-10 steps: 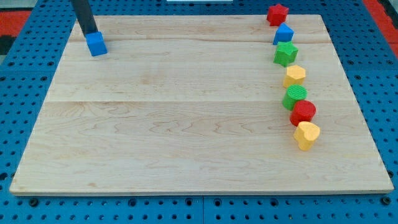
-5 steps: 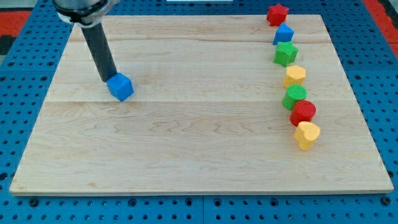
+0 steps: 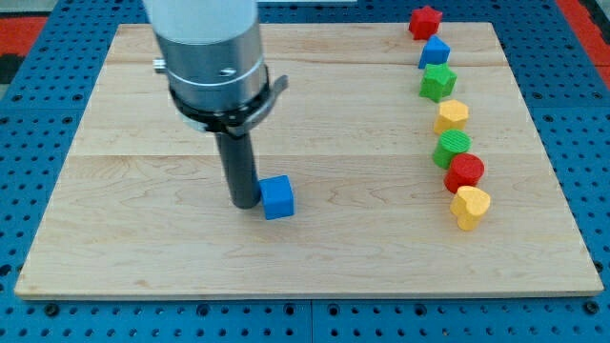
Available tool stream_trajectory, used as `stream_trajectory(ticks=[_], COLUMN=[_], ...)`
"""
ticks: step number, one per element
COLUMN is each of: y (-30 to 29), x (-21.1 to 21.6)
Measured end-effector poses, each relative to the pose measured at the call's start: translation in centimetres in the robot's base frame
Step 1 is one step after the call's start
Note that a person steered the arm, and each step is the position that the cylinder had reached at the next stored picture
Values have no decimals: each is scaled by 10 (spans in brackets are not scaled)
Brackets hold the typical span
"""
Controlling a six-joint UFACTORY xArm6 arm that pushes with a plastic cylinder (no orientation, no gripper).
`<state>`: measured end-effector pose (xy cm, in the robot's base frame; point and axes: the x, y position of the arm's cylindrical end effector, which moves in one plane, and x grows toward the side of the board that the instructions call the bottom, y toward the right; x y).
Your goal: Move the blue cube to the bottom right side of the board
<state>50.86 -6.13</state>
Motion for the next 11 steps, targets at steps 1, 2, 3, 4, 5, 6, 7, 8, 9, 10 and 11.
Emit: stream_trajectory(ticks=[1, 2, 3, 4, 5, 6, 7, 8, 9, 10, 11], y=[30, 62, 91, 113, 139, 152, 160, 170, 180, 191, 197], x=[-4, -5, -6, 0, 11, 8, -3, 2, 18, 38, 42])
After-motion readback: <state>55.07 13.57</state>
